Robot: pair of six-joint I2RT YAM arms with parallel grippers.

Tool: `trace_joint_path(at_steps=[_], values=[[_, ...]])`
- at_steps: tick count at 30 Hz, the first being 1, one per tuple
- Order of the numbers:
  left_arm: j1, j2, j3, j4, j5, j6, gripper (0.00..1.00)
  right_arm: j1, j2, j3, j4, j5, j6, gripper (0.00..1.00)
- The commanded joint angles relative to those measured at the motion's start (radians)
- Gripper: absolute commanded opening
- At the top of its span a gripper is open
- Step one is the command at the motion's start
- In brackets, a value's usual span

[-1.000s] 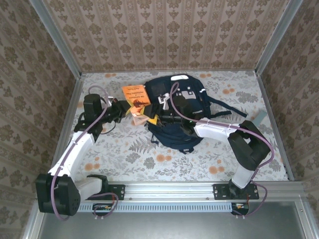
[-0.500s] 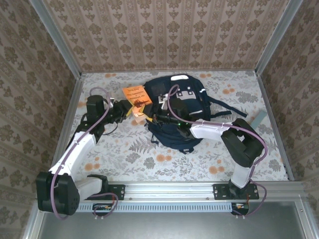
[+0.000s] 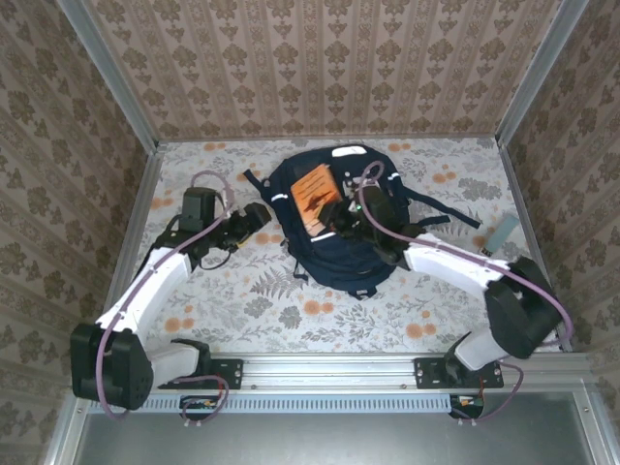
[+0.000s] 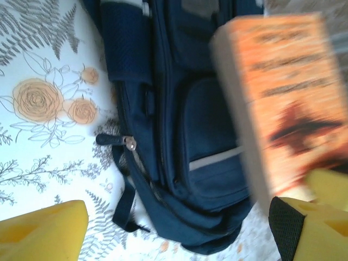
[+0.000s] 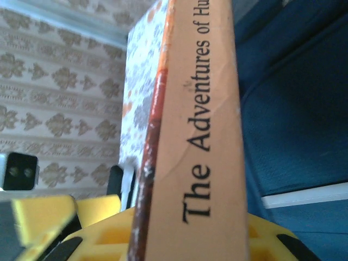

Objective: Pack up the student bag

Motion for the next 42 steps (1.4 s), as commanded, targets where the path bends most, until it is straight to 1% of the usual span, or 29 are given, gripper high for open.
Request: trace_joint_path(at_steps=[1, 3, 4, 8, 11, 12, 14, 18, 19, 25, 29, 34, 42], values=[[-0.093, 0.034, 0.103, -0.111, -0.110, 0.176, 0.88, -0.058, -0.147, -0.014, -0.171, 0.105, -0.157, 0.21], [-0.153, 0.067, 0.150, -0.138, -0.162, 0.233, 0.88, -0.092, -0.216, -0.039, -0.223, 0.126, -0.181, 0.22], [-0.203, 0.085, 0.171, -0.144, -0.183, 0.260, 0.88, -0.112, -0.253, -0.051, -0.256, 0.139, -0.188, 0.22], [-0.333, 0.149, 0.237, -0.140, -0.262, 0.377, 0.90, -0.197, -0.389, -0.099, -0.374, 0.170, -0.195, 0.22], [-0.417, 0.212, 0.293, -0.150, -0.309, 0.456, 0.99, -0.260, -0.488, -0.130, -0.453, 0.182, -0.192, 0.22], [-0.440, 0.233, 0.315, -0.154, -0.322, 0.480, 1.00, -0.277, -0.513, -0.137, -0.474, 0.183, -0.192, 0.22], [-0.492, 0.285, 0.364, -0.166, -0.352, 0.535, 1.00, -0.315, -0.565, -0.148, -0.523, 0.185, -0.189, 0.22], [-0.572, 0.405, 0.465, -0.196, -0.409, 0.623, 1.00, -0.365, -0.619, -0.153, -0.585, 0.177, -0.191, 0.22], [-0.588, 0.442, 0.496, -0.213, -0.425, 0.643, 0.98, -0.372, -0.627, -0.153, -0.598, 0.177, -0.191, 0.22], [-0.652, 0.659, 0.704, -0.361, -0.500, 0.731, 0.79, -0.400, -0.642, -0.156, -0.630, 0.155, -0.187, 0.22], [-0.676, 0.766, 0.796, -0.412, -0.545, 0.769, 0.71, -0.408, -0.649, -0.164, -0.645, 0.151, -0.180, 0.22], [-0.687, 0.857, 0.880, -0.460, -0.622, 0.794, 0.65, -0.414, -0.657, -0.178, -0.651, 0.143, -0.170, 0.23], [-0.691, 0.931, 0.924, -0.477, -0.699, 0.824, 0.61, -0.417, -0.659, -0.192, -0.652, 0.133, -0.161, 0.23]])
